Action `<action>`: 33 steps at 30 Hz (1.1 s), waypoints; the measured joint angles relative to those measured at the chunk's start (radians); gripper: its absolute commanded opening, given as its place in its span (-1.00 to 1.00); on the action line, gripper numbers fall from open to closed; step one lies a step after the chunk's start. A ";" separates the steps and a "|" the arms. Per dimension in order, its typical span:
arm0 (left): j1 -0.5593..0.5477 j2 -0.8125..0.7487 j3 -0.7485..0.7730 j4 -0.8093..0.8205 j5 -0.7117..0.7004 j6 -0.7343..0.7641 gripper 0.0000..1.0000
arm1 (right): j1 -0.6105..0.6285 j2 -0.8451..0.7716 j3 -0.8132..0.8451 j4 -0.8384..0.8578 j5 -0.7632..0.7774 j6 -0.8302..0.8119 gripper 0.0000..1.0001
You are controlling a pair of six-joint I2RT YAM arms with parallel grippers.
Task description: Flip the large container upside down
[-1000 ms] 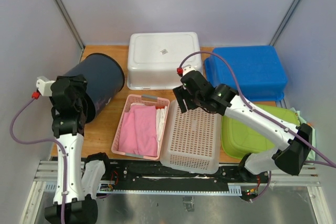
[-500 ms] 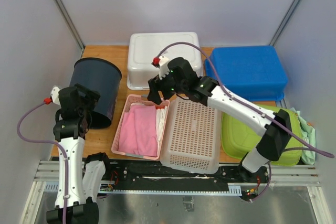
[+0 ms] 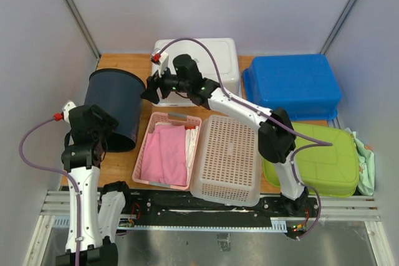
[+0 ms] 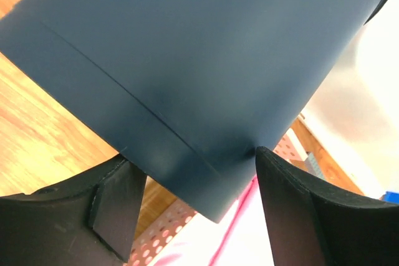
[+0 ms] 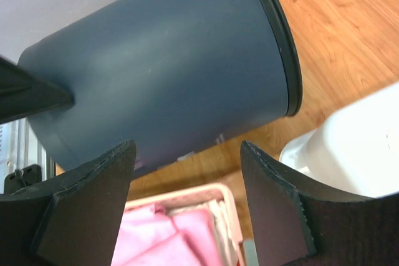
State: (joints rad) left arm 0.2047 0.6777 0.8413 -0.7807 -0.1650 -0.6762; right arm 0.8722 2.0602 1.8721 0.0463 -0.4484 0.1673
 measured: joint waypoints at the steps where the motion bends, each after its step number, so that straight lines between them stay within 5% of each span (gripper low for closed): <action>1: 0.000 0.002 0.006 -0.001 -0.001 0.027 0.36 | -0.006 0.032 0.024 0.029 -0.005 0.010 0.38; 9: 0.000 0.084 0.010 0.026 0.078 0.167 -0.12 | -0.069 0.298 0.287 0.188 -0.042 0.113 0.45; 16: 0.000 0.151 0.010 0.015 0.092 0.207 -0.10 | -0.111 0.481 0.524 0.218 -0.042 0.149 0.54; 33: 0.002 0.183 0.043 0.015 0.106 0.217 -0.04 | -0.146 0.589 0.613 0.302 -0.325 0.299 0.31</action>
State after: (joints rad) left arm 0.2070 0.8612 0.8845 -0.7658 -0.0586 -0.4587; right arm 0.7261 2.6495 2.4851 0.3481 -0.7731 0.4667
